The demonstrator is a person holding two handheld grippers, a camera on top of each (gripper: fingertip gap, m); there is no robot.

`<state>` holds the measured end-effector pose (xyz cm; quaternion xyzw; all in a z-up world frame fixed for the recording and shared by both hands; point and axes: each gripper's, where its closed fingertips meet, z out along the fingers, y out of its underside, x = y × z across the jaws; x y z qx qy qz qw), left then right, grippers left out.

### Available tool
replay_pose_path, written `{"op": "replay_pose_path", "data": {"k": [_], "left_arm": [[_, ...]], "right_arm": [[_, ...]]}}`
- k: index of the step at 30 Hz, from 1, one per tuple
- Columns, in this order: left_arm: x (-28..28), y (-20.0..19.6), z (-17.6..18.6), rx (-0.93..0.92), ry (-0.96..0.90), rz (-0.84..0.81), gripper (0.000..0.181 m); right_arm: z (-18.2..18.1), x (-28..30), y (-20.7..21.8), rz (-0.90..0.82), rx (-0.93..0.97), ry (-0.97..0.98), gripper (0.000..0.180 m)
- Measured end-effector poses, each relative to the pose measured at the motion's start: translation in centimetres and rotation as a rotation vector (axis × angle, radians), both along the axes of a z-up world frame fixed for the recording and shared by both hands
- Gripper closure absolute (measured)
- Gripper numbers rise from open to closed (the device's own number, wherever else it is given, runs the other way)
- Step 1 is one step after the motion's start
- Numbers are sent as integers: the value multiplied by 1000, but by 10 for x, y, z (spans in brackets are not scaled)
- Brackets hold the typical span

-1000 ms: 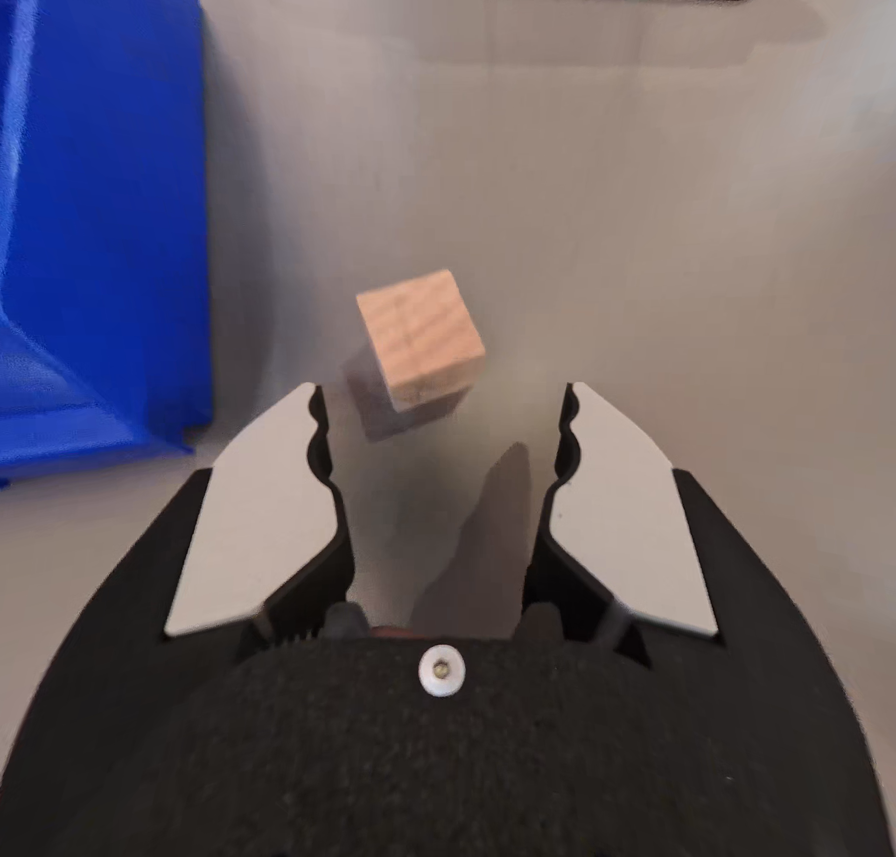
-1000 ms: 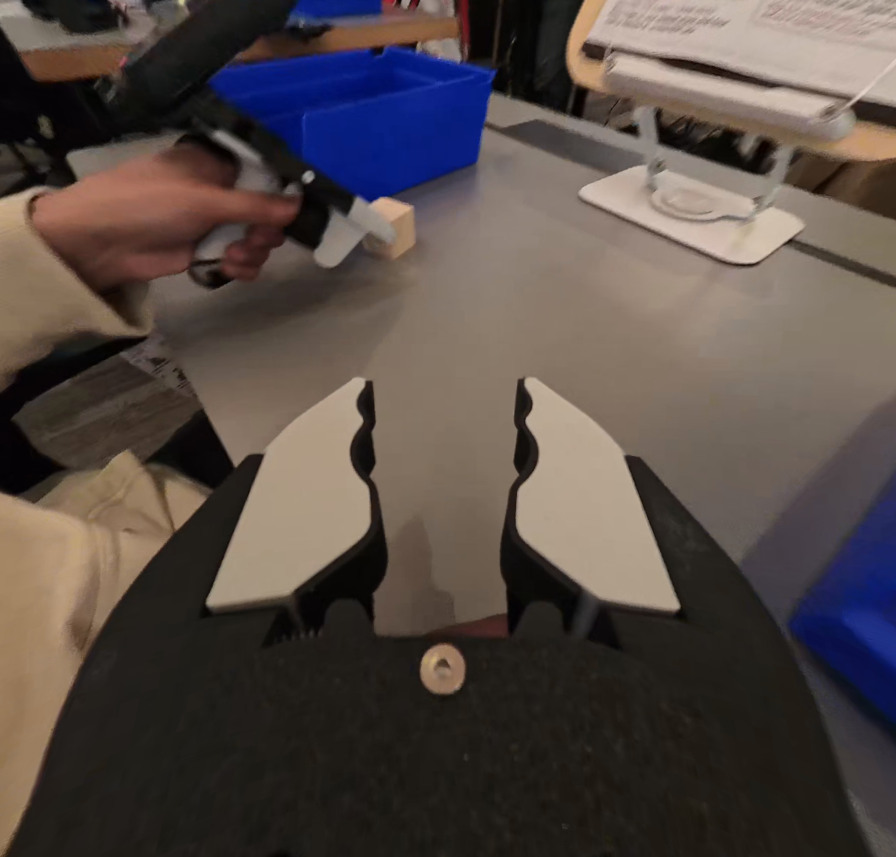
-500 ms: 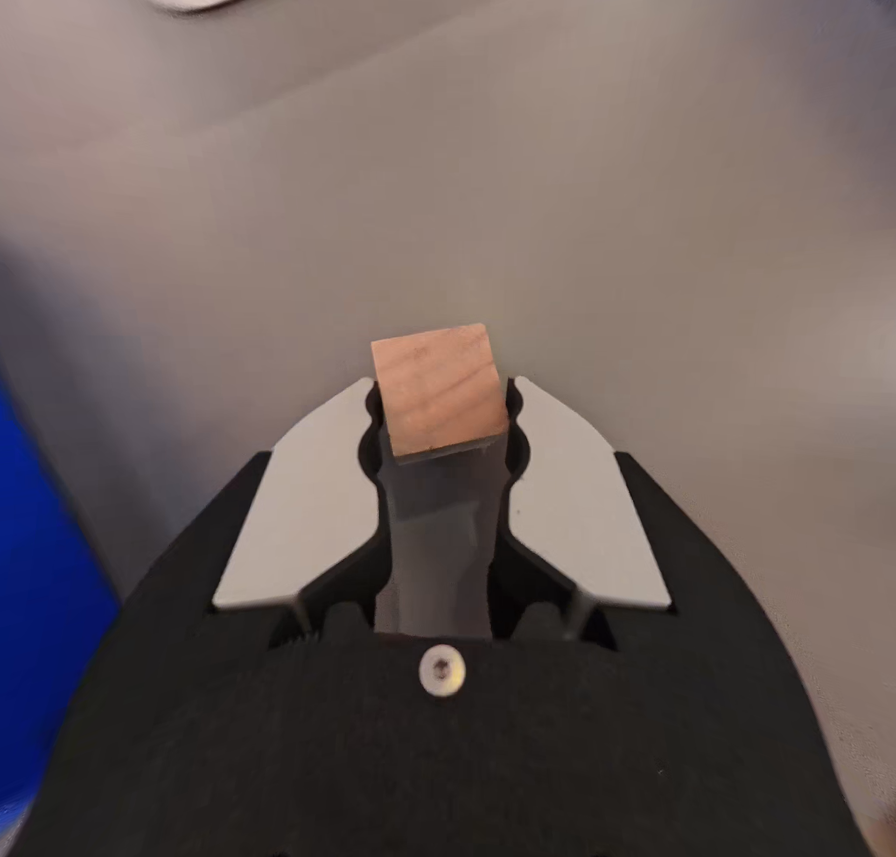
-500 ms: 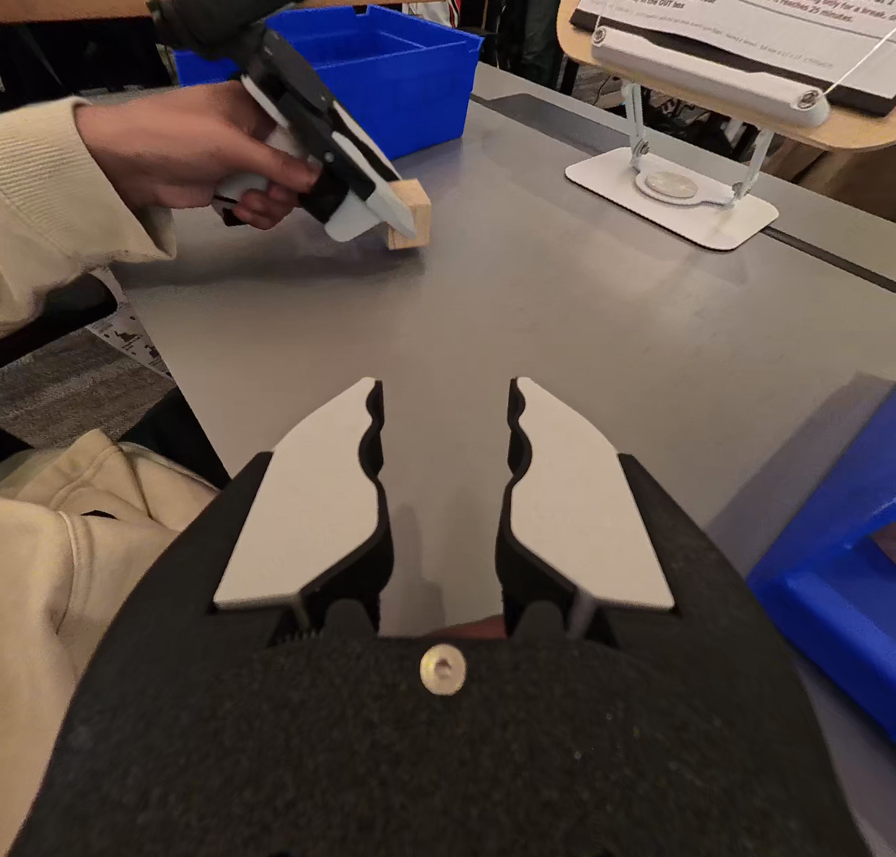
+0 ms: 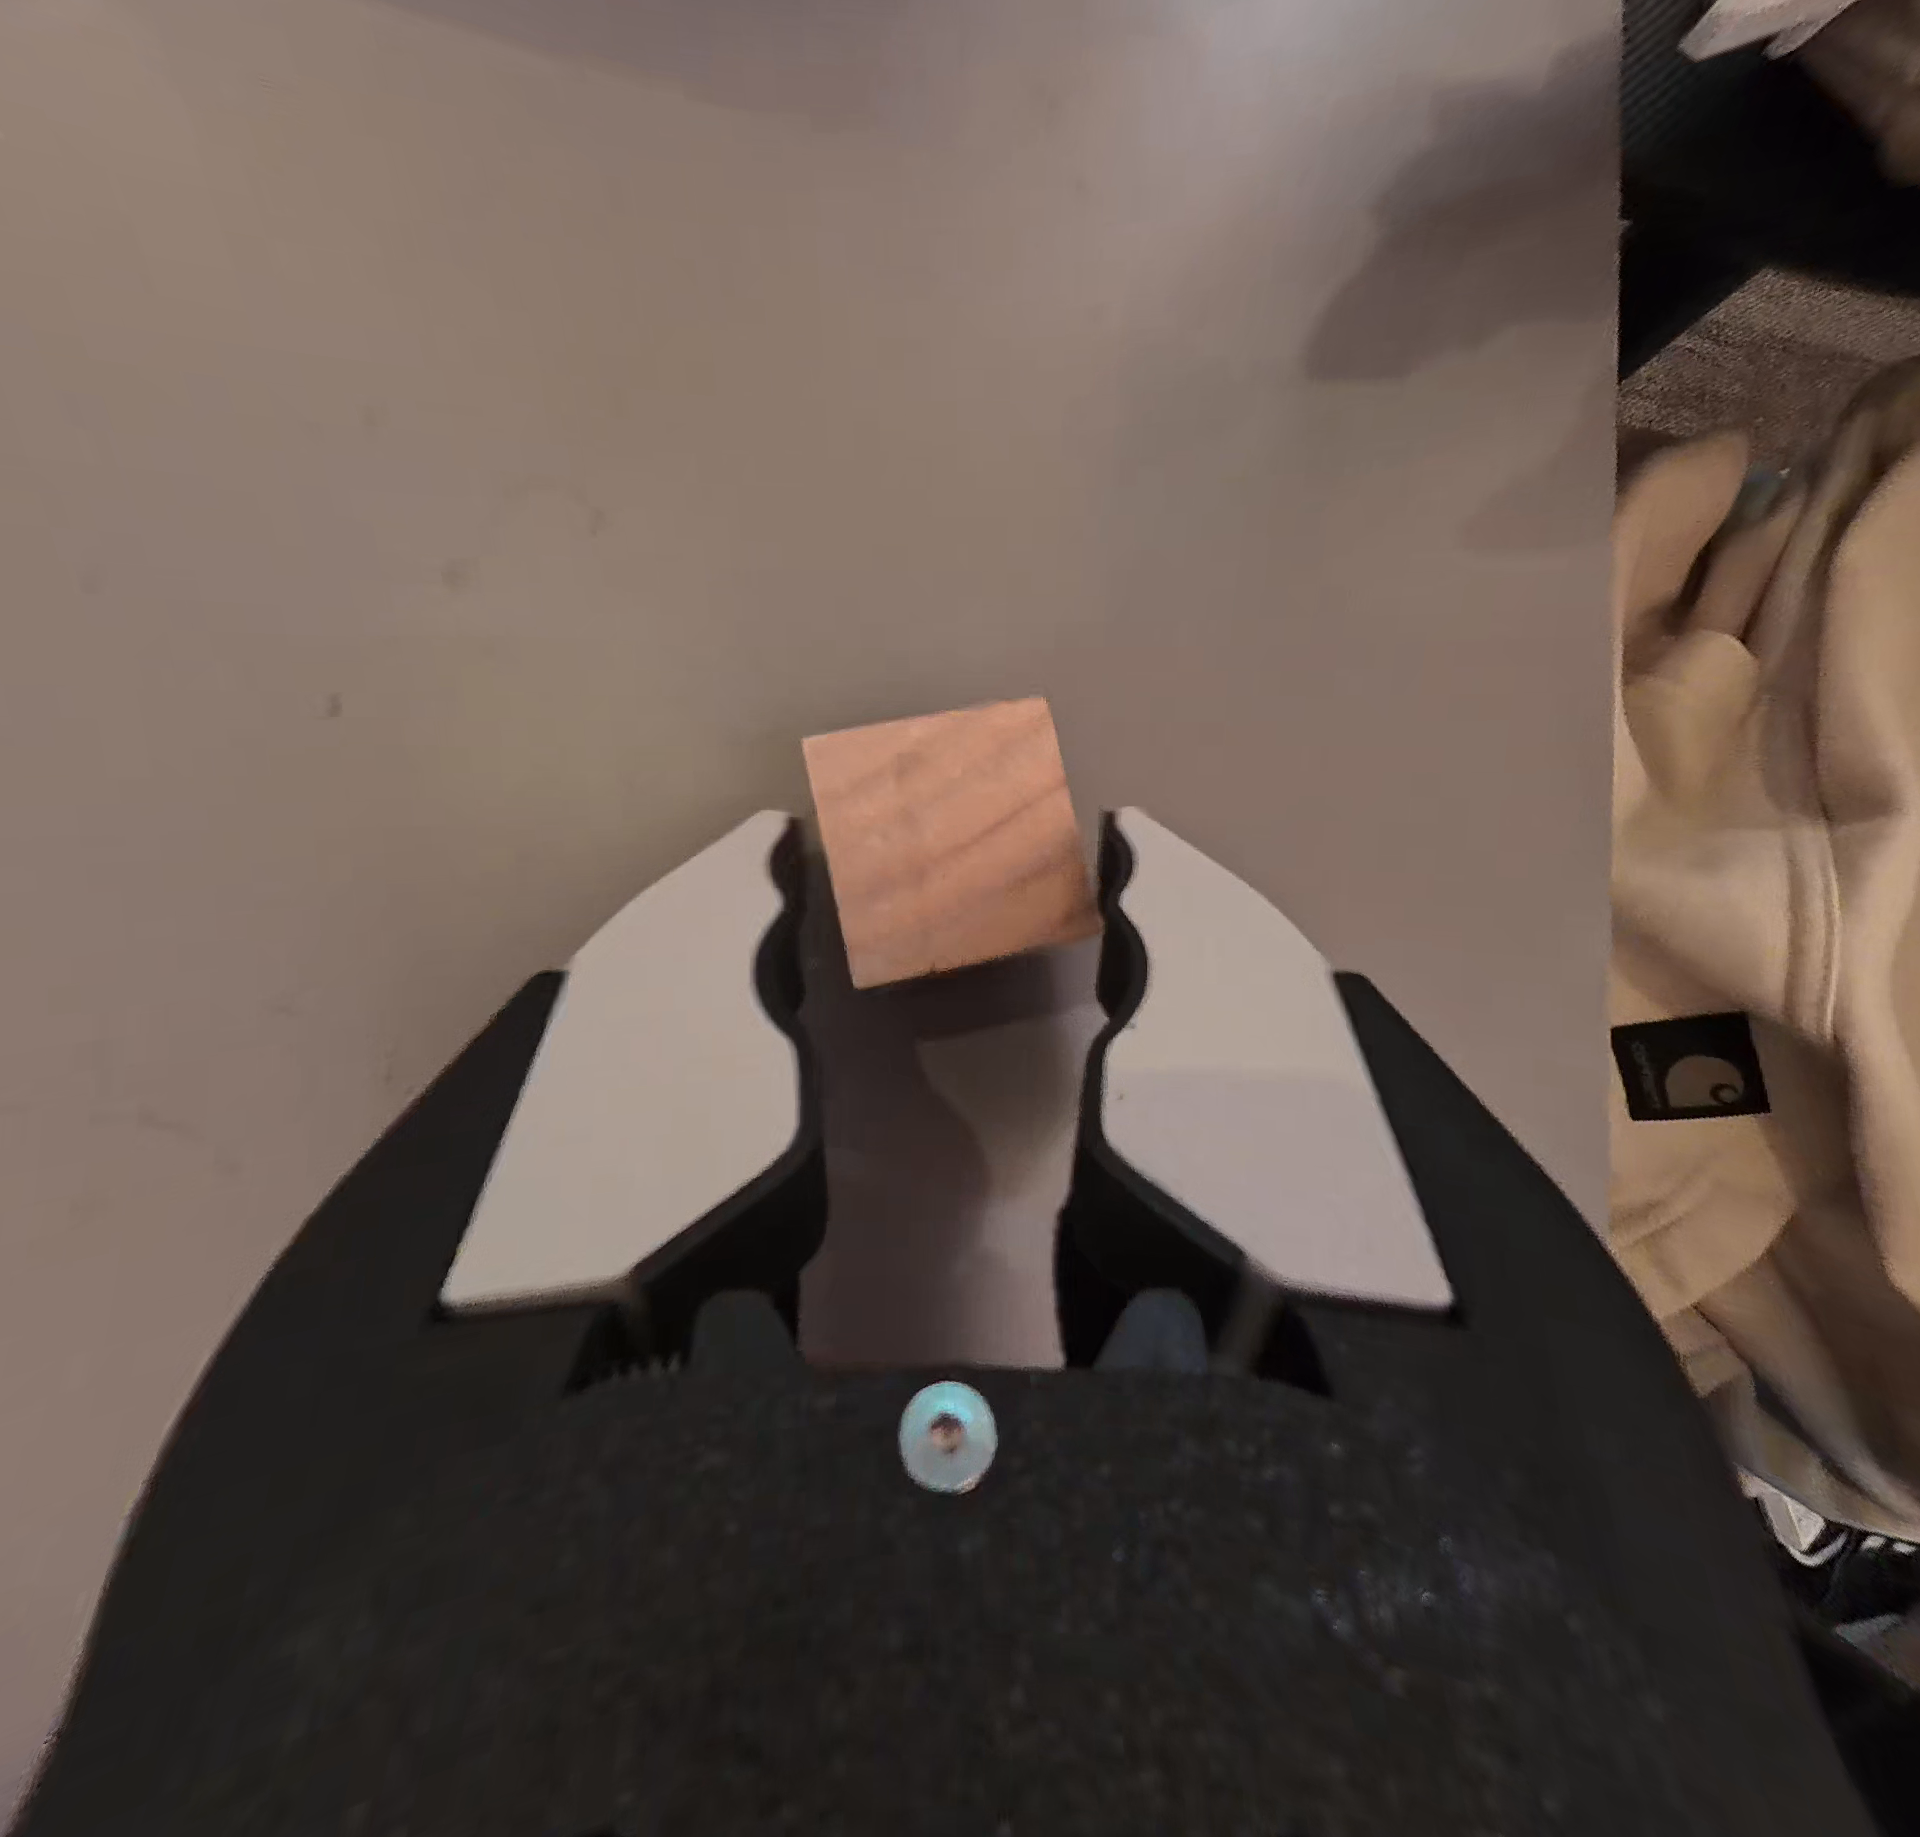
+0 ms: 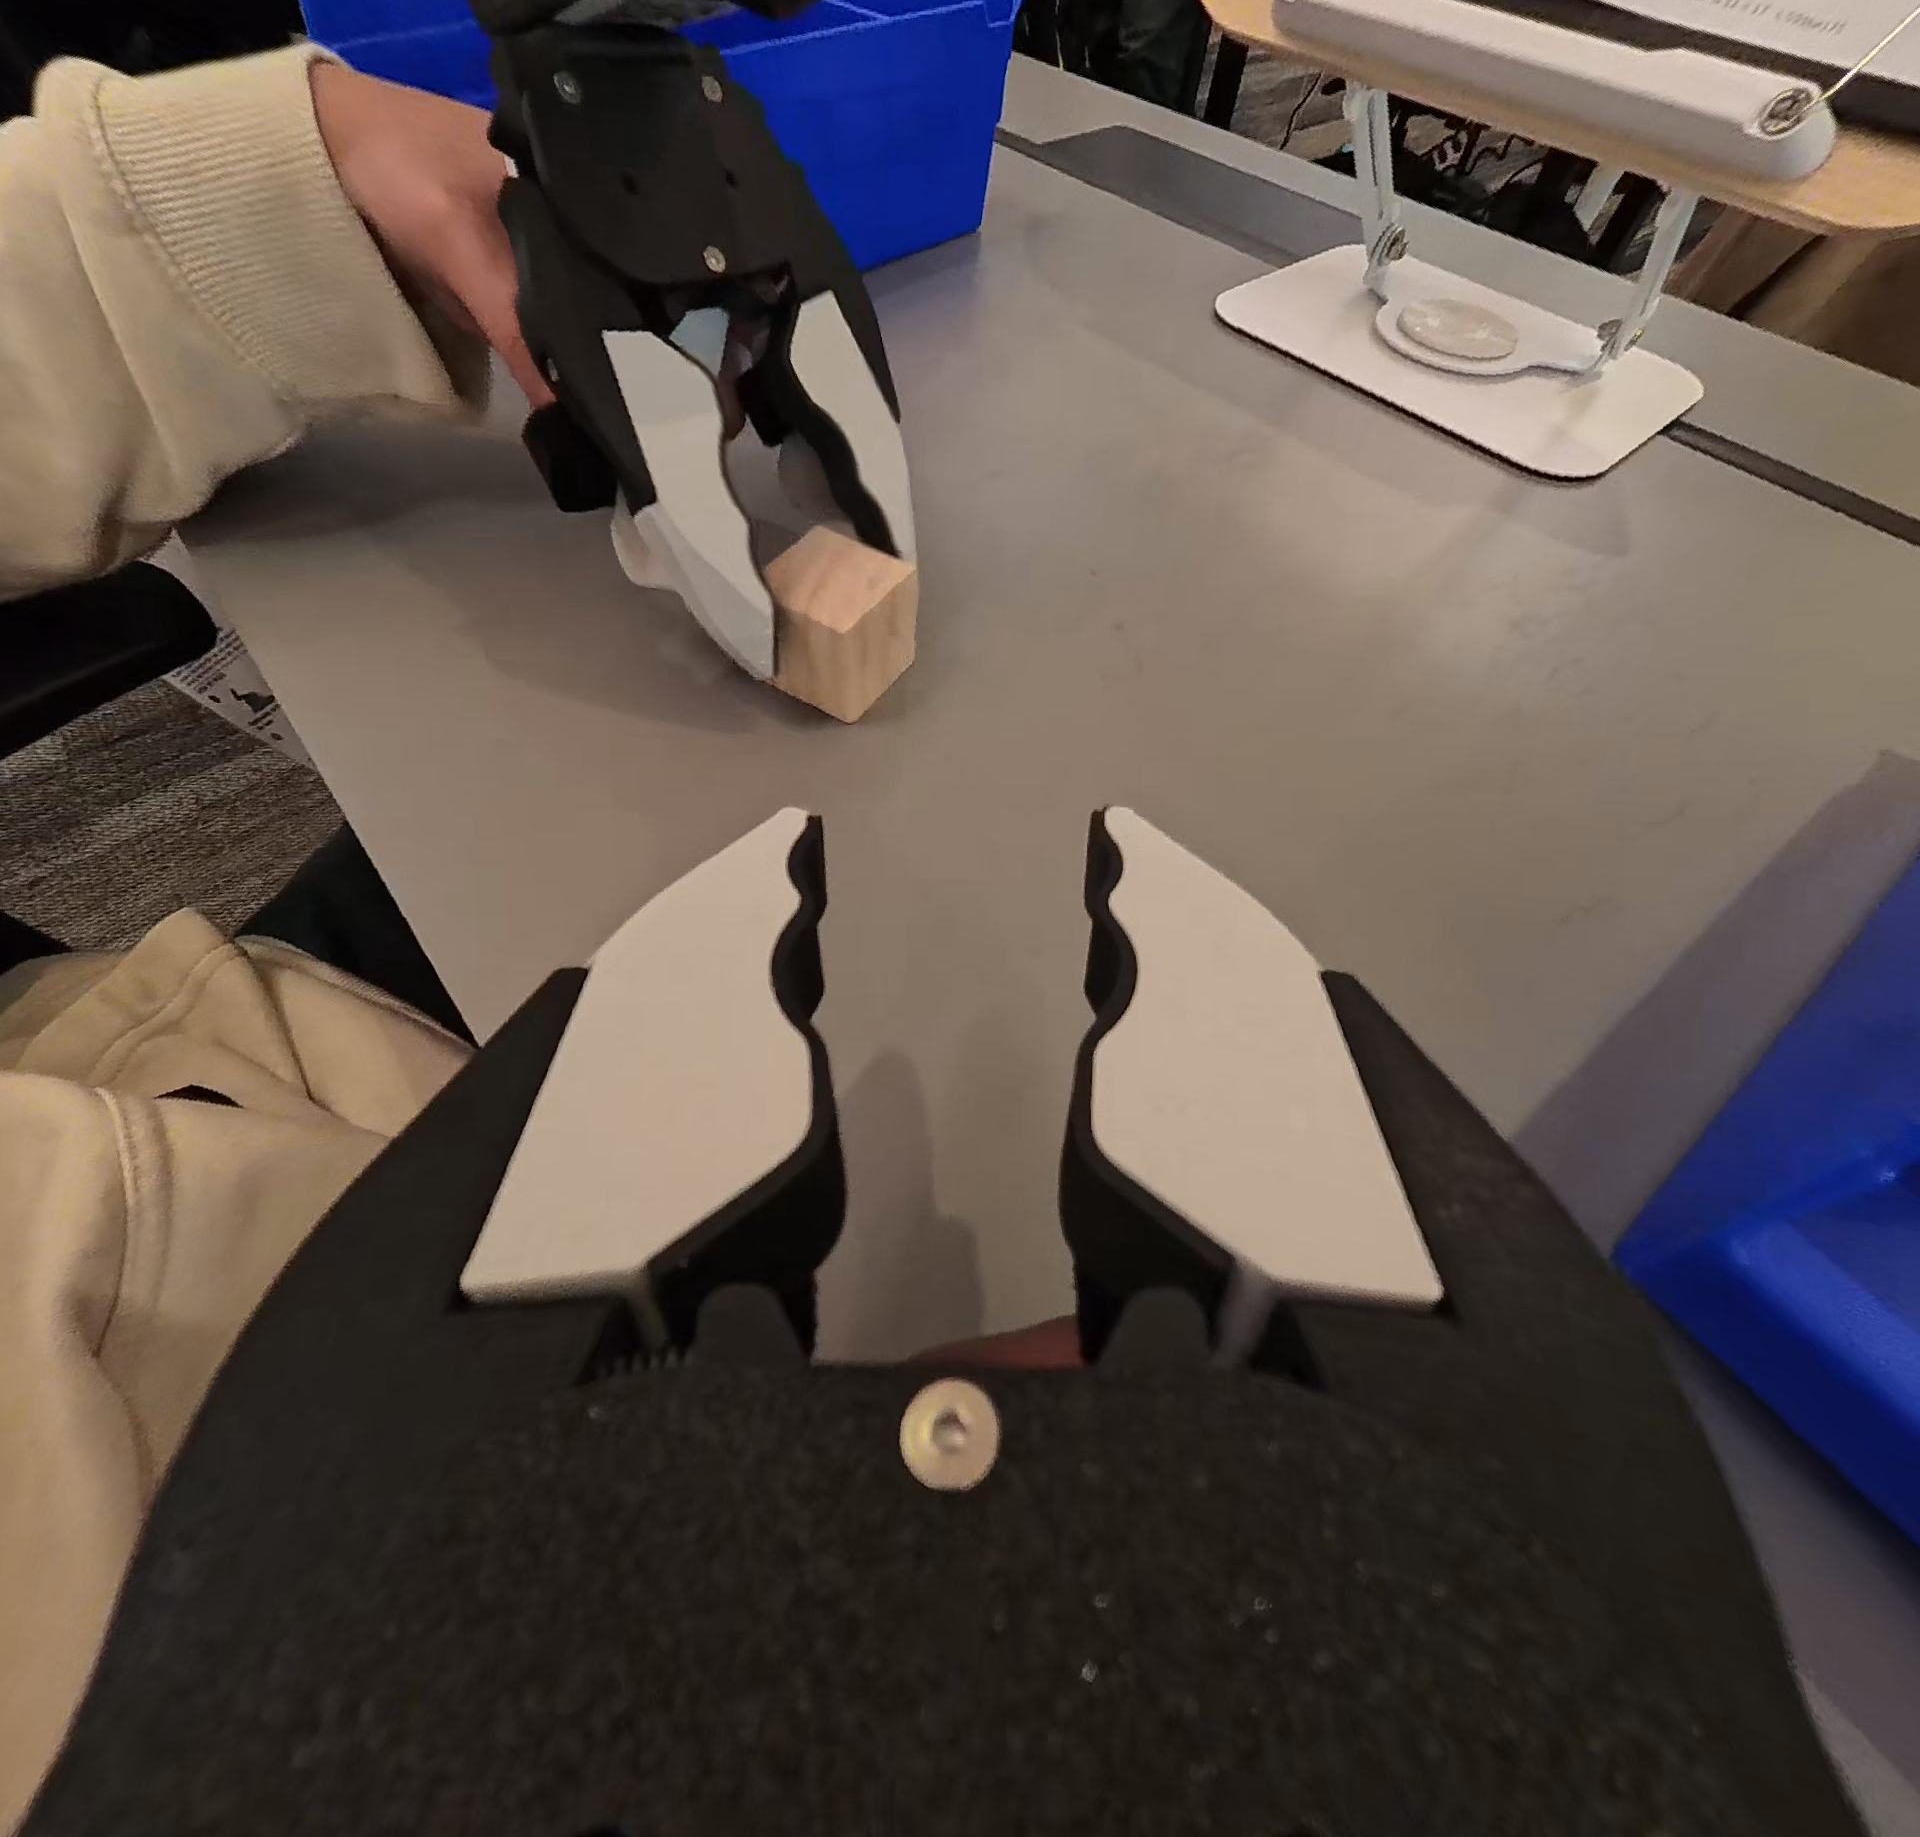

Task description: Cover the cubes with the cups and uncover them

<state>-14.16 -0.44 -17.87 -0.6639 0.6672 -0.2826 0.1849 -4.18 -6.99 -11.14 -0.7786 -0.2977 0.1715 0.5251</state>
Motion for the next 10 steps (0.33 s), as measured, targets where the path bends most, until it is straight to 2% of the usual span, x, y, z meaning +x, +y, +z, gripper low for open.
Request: {"op": "replay_pose_path", "data": {"k": [1, 2, 6, 10], "left_arm": [[-1, 1, 1, 15, -2, 14, 109], [-4, 2, 4, 30, -13, 36, 96], [-28, -5, 24, 98, -125, 221, 98], [-68, -9, 27, 158, -226, 632, 105]], "right_arm": [[-1, -1, 0, 1, -5, 4, 131], [-2, -2, 0, 8, -13, 3, 131], [-11, -9, -1, 82, -44, -68, 123], [-11, -27, 10, 245, 7, -383, 120]]}}
